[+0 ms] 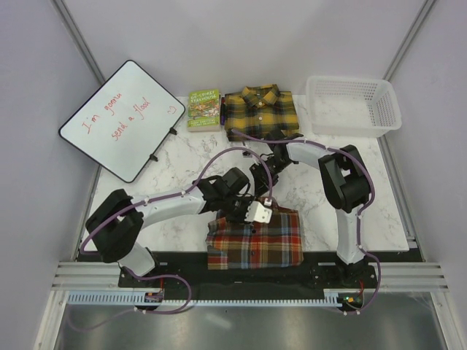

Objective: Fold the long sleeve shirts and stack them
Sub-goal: Fold the shirt

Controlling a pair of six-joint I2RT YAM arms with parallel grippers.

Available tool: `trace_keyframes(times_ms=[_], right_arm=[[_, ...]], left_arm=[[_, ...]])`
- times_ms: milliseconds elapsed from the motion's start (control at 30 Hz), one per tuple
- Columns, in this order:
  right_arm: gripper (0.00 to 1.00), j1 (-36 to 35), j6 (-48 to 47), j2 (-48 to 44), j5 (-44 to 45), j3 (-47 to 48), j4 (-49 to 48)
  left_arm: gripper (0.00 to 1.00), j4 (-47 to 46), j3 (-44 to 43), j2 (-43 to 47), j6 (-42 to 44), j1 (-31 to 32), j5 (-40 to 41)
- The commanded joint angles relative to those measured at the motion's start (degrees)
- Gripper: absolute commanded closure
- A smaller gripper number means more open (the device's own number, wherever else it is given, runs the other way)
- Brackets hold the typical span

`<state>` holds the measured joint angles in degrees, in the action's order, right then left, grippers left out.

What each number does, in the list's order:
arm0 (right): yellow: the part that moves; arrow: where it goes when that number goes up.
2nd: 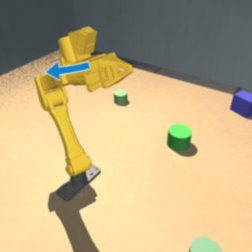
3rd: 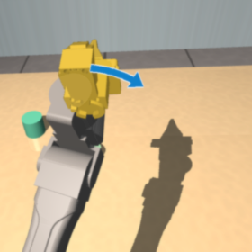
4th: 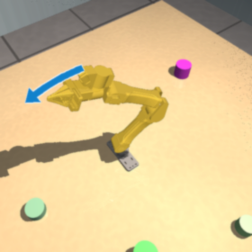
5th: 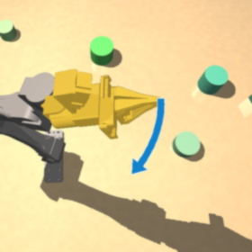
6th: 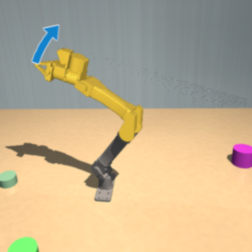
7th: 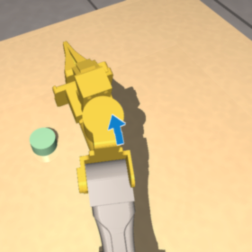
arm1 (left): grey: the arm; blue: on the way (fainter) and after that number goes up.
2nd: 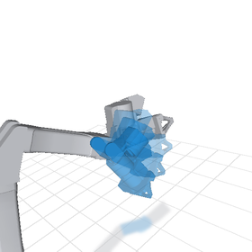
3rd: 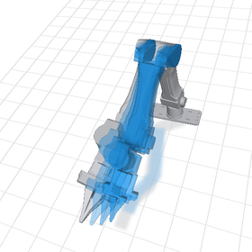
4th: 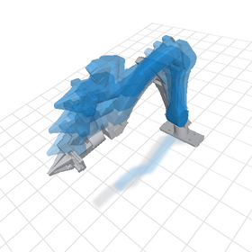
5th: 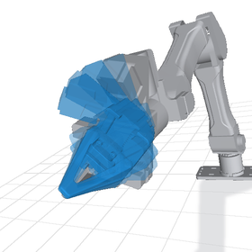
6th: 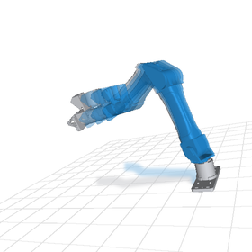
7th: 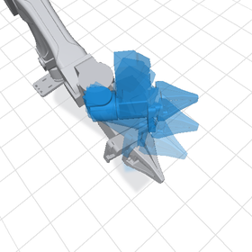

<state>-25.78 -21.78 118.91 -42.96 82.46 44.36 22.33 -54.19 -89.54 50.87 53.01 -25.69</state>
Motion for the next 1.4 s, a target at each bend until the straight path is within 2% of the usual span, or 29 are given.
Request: trace_keyframes(times_ms=[0, 100, 133, 200, 233, 300, 333, 433, 733, 1100, 1167, 1200, 1233, 1367], right_arm=[[0.70, -0.59, -2.30, -0.08, -0.46, -0.54, -0.15], [0.71, -0.76, -3.00, 0.18, 0.59, -0.80, -0.33], [0.71, -0.85, -3.18, 0.27, 0.86, -0.89, -0.41], [0.72, -1.11, -3.79, 0.44, 1.65, -1.33, -0.41], [0.72, -1.11, -3.97, 0.53, 1.91, -1.42, -0.50], [0.73, -1.29, -4.41, 0.88, 2.53, -1.68, -0.76], [0.74, -1.29, -4.50, 0.97, 2.62, -1.77, -0.59], [0.75, -1.20, -5.03, 0.97, 2.71, -1.68, -0.68], [0.76, -1.38, -5.55, 0.09, 2.71, -2.21, -0.59], [0.76, -1.29, -5.82, 0.71, 2.97, -1.33, -0.59], [0.76, -1.29, -5.82, 0.88, 3.32, -0.98, -0.50], [0.76, -1.20, -5.56, 0.97, 3.50, -0.46, -0.50], [0.75, -1.03, -5.47, 0.88, 4.02, -0.02, -0.41], [0.69, 1.43, -5.73, -0.08, 5.43, 6.11, 1.78]], left_arm=[[0.52, 4.04, -3.02, -0.73, 0.45, -0.54, -2.61], [0.51, 4.13, -3.90, -2.04, -0.07, -0.54, -1.91], [0.55, 4.30, -4.60, -2.39, -0.25, -0.80, -1.82], [0.64, 4.48, -5.39, -3.01, -1.04, -0.98, -1.90], [0.73, 4.57, -6.44, -3.01, -1.21, -1.07, -1.82], [0.82, 4.83, -7.59, -2.57, -1.83, -1.16, -1.55], [0.91, 5.18, -8.55, -2.31, -1.83, -1.25, -1.55], [0.98, 6.23, -11.10, -2.13, -2.27, -1.68, -1.38], [0.98, 7.20, -15.15, -4.85, 0.98, -6.42, -0.59], [0.96, 4.22, -15.59, -9.34, 3.09, -8.28, 0.11], [0.92, 3.69, -15.85, -9.78, 3.97, -8.28, 0.73], [0.87, 3.69, -15.94, -10.30, 3.97, -8.45, 1.25], [0.78, 3.69, -16.12, -10.22, 3.97, -8.63, 1.96], [0.62, 5.43, -17.08, -6.71, 1.43, -10.73, 0.48]])
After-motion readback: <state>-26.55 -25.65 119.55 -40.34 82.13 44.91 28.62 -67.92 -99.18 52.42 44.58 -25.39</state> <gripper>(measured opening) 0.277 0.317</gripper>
